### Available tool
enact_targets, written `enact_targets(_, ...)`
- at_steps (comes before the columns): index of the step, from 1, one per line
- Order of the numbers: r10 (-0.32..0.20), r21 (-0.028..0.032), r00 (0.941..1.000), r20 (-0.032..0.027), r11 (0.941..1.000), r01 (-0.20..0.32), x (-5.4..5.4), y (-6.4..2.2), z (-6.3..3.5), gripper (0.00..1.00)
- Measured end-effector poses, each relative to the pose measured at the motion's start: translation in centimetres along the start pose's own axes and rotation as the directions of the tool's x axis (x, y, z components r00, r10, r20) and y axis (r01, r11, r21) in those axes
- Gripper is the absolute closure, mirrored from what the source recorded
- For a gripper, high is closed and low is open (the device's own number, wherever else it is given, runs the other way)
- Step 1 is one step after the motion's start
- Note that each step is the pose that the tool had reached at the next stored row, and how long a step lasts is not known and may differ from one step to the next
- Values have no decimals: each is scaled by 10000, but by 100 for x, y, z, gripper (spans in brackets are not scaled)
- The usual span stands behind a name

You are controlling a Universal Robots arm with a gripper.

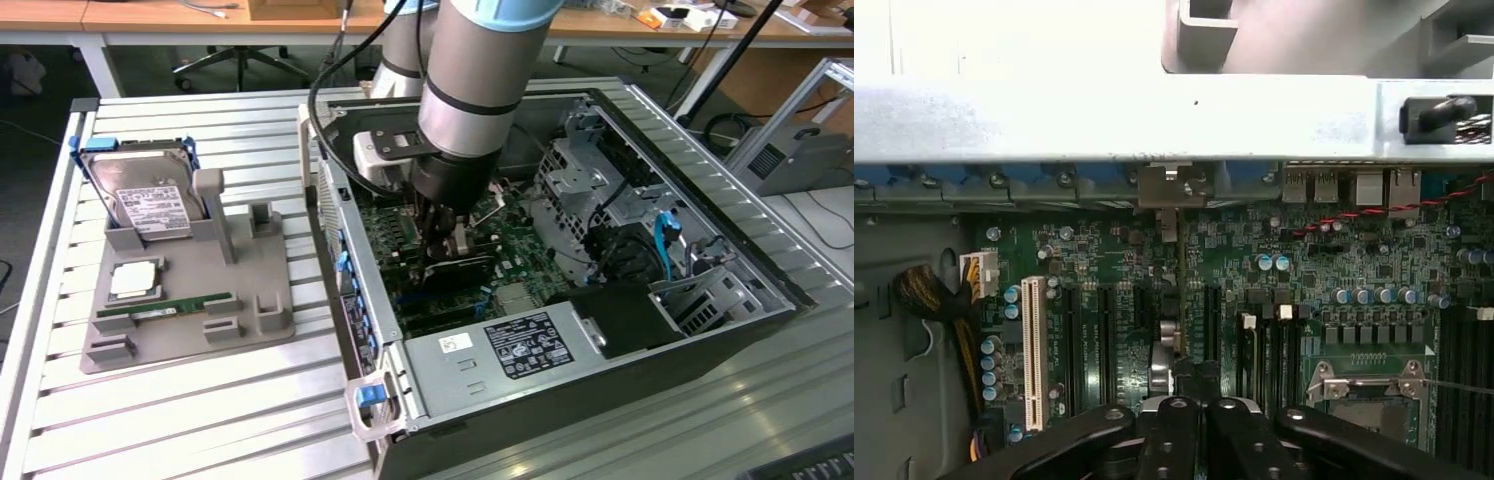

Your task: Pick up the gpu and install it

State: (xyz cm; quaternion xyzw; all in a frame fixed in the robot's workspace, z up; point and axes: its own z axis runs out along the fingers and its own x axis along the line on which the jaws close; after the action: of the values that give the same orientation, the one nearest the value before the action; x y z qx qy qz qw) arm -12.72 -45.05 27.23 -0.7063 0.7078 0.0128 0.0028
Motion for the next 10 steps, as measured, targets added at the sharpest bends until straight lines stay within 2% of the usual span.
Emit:
enact_targets(3,0,21,10000,-4,10000,0,-1,8,-50,89)
enact_targets(7,-1,66,10000,-7,10000,1,-5,18,-241,89)
enact_targets(9,-1,89,10000,-6,10000,1,-6,29,-286,89)
enact_targets(10,-3,121,10000,-5,9999,3,-6,58,-303,89)
